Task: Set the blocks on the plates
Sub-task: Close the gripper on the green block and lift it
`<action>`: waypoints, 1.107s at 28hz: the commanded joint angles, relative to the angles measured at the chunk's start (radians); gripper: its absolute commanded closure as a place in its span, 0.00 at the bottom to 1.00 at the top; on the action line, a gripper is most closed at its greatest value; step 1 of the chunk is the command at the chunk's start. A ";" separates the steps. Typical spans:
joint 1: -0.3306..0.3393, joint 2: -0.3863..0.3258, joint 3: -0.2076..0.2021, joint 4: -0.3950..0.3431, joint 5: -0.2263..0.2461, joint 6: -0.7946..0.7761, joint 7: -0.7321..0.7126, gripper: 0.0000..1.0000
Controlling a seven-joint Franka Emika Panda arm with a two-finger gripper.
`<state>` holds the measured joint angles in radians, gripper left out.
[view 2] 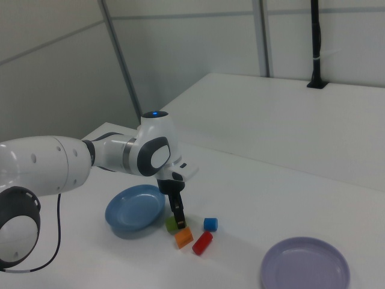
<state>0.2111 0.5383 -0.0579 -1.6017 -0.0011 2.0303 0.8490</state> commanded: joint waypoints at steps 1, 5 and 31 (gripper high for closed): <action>0.002 0.000 -0.007 -0.001 0.015 0.028 0.005 1.00; 0.001 -0.003 -0.007 0.002 0.015 0.028 0.001 1.00; 0.079 -0.049 0.056 0.066 -0.027 0.030 -0.117 1.00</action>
<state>0.2465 0.4977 -0.0171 -1.5200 -0.0061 2.0367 0.7617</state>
